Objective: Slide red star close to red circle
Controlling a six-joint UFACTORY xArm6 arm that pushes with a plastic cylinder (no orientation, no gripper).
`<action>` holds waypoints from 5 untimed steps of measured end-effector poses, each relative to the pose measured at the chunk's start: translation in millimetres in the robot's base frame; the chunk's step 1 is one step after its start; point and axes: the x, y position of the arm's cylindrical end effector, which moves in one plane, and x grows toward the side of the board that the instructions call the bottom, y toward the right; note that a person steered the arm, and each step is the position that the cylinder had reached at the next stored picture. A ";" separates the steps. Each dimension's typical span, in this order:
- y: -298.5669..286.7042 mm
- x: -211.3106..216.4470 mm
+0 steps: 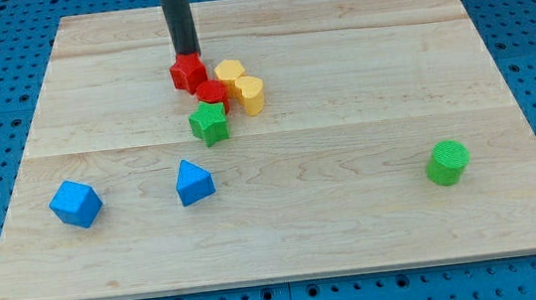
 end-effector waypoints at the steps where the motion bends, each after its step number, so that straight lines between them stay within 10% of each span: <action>1: -2.9 10.3; 5: -107.2 29.4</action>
